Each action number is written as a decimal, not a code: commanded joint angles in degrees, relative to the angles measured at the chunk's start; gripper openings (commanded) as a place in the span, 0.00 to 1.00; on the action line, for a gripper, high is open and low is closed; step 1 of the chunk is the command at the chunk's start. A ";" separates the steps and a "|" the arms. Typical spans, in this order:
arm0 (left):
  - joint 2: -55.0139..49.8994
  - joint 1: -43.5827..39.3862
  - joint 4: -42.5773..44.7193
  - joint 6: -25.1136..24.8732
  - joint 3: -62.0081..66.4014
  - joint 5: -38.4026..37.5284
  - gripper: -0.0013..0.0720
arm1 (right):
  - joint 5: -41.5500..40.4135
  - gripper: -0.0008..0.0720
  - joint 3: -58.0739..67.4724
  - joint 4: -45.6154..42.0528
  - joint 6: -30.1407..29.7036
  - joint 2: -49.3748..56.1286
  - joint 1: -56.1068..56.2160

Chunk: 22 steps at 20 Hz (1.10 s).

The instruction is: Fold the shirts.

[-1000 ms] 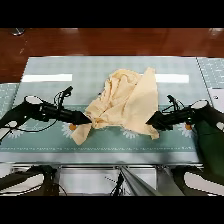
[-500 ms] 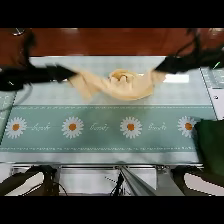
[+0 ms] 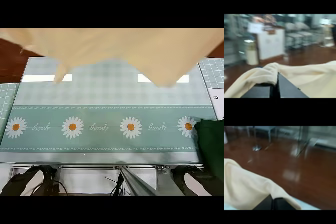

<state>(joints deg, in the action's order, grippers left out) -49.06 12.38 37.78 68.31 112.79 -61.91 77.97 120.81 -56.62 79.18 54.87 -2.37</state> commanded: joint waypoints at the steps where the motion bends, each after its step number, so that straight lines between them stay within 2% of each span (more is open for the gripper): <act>1: 8.76 0.70 19.63 8.98 5.11 -1.53 0.05 | 0.44 0.04 -2.45 -5.88 0.35 -10.45 -0.02; 3: 11.82 0.70 20.26 9.57 5.11 -6.05 0.05 | 3.10 0.04 -4.11 -5.88 1.05 -13.38 -0.02; 5: 12.59 0.70 19.50 12.76 4.81 -12.33 0.05 | 5.49 0.04 -6.62 -5.16 2.23 -14.84 -0.02; 7: 12.57 0.70 17.11 13.44 1.86 -17.84 0.05 | 7.02 0.04 -9.88 -1.42 2.23 -15.10 -0.02; 10: 12.31 0.70 12.61 13.44 -8.04 -24.44 0.05 | 8.61 0.04 -18.58 3.21 1.86 -15.10 -0.02; 12: 12.28 0.70 9.86 13.42 -17.22 -25.09 0.05 | 9.16 0.04 -26.43 3.67 1.79 -15.10 -0.02; 16: 9.92 0.55 8.76 11.65 -36.41 -19.23 0.05 | 3.96 0.04 -41.68 0.39 -1.64 -12.72 -0.02; 19: 3.96 -2.43 6.25 8.85 -46.47 -8.50 0.05 | -2.97 0.04 -45.22 -8.39 -1.27 -4.55 -0.04; 22: -5.49 -9.84 6.10 7.72 -49.03 3.37 0.05 | -10.45 0.04 -45.09 -6.10 -1.55 8.00 -0.09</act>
<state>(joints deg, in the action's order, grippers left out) -47.53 7.62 45.04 78.00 68.77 -69.93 74.87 77.58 -61.65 78.04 53.74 -2.44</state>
